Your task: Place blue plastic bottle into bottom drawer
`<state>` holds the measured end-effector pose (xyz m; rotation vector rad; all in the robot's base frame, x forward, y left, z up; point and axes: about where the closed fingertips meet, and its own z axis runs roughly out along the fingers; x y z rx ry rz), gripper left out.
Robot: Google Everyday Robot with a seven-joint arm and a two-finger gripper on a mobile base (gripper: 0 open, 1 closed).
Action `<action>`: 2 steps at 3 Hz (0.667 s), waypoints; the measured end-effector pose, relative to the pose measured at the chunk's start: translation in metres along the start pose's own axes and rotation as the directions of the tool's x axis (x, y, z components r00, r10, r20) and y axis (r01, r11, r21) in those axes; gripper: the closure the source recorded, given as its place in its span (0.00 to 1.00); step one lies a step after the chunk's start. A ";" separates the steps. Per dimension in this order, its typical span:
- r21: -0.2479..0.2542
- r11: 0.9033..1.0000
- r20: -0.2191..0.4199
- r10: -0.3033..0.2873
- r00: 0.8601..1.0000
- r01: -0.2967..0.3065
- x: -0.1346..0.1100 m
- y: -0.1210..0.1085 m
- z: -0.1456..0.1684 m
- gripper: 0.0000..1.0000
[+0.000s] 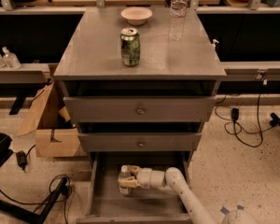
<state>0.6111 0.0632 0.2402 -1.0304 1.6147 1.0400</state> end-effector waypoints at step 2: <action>-0.004 1.000 0.001 0.000 1.000 0.000 0.000 0.001 0.002 0.00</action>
Offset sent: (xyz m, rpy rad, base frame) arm -0.0009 0.0022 -0.0001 0.0014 0.0007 0.0033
